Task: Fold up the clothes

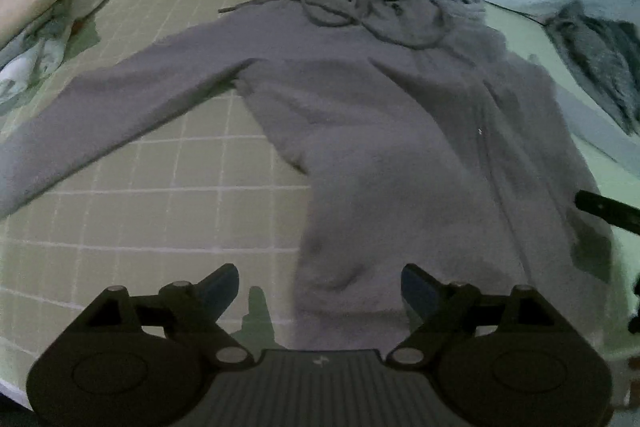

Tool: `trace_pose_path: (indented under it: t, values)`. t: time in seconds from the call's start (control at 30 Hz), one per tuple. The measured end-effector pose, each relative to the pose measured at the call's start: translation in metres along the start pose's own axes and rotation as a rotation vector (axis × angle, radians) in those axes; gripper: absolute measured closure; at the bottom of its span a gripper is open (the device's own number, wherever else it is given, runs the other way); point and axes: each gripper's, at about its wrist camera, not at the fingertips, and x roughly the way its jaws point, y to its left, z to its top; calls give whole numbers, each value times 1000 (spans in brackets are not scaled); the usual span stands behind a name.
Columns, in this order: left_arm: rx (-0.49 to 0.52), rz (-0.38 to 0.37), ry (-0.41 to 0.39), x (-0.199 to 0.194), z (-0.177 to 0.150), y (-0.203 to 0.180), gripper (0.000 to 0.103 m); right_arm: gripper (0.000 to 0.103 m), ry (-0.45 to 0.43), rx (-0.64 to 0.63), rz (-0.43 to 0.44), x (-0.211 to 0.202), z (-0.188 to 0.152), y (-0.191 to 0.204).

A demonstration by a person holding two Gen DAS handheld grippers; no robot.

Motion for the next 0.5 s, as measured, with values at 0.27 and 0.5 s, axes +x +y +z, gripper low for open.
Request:
trace_pose_path:
  t: [0.27, 0.5]
  values:
    - [-218, -18, 15, 21, 18, 9, 23, 21, 101, -5, 241, 34, 31, -19]
    - [-274, -259, 48, -9, 22, 24, 95, 91, 166, 185, 386, 23, 33, -43]
